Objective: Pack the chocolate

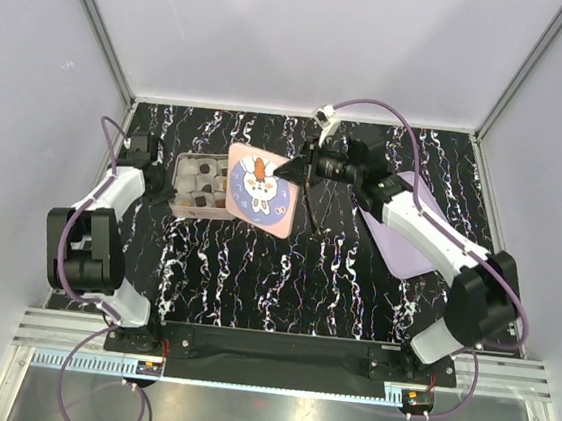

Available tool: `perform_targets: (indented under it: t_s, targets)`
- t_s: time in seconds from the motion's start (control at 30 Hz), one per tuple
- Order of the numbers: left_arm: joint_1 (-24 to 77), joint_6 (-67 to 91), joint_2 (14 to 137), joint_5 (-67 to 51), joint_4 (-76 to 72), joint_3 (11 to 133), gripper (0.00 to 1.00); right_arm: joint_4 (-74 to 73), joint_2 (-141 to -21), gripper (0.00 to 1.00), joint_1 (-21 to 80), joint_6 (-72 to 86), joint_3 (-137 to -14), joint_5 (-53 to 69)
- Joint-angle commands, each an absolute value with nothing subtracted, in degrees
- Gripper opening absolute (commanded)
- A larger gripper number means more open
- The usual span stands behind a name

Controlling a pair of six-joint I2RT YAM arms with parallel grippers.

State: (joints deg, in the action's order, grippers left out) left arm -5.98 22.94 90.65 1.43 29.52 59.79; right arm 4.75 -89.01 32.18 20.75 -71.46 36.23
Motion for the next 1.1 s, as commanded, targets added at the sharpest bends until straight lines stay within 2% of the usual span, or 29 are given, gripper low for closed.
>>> perform_targets:
  t_s: [0.0,0.03,0.1,0.23,0.43,0.63,0.7,0.93,1.07]
  targets:
    - [-5.8,23.91,85.44,-0.79,29.09,60.11,0.38,4.5,-94.63,0.01,31.55,21.53,-80.05,42.62]
    - [-5.89,23.82,84.39,-0.88,29.44,60.47,0.47,2.83,-96.57,0.01,31.55,21.71,-82.24,43.32]
    - [-5.89,23.56,83.68,-1.05,30.84,62.39,0.59,-2.69,-103.05,0.0,31.47,22.14,-89.89,47.87]
    - [-6.68,24.43,81.92,-0.18,33.22,66.09,0.69,-4.13,-113.1,0.0,31.64,27.15,-101.65,54.92]
    - [-13.79,26.54,76.31,-2.01,32.35,69.08,0.75,-5.18,-124.79,0.0,31.99,30.94,-113.35,56.95]
    - [-14.15,27.07,74.0,-12.02,22.86,65.4,0.77,-0.98,-136.57,0.0,33.92,38.13,-123.99,60.29]
    - [-14.15,26.72,74.88,-11.87,22.94,64.69,0.78,3.51,-139.46,0.0,34.71,42.51,-126.81,60.65]
    - [-14.15,24.7,76.64,-12.3,23.65,63.29,0.78,10.8,-145.45,0.0,35.33,50.71,-130.7,57.13]
    - [-14.15,24.96,76.64,-11.61,23.29,61.35,0.78,19.92,-150.45,0.0,35.42,58.24,-131.92,57.3]
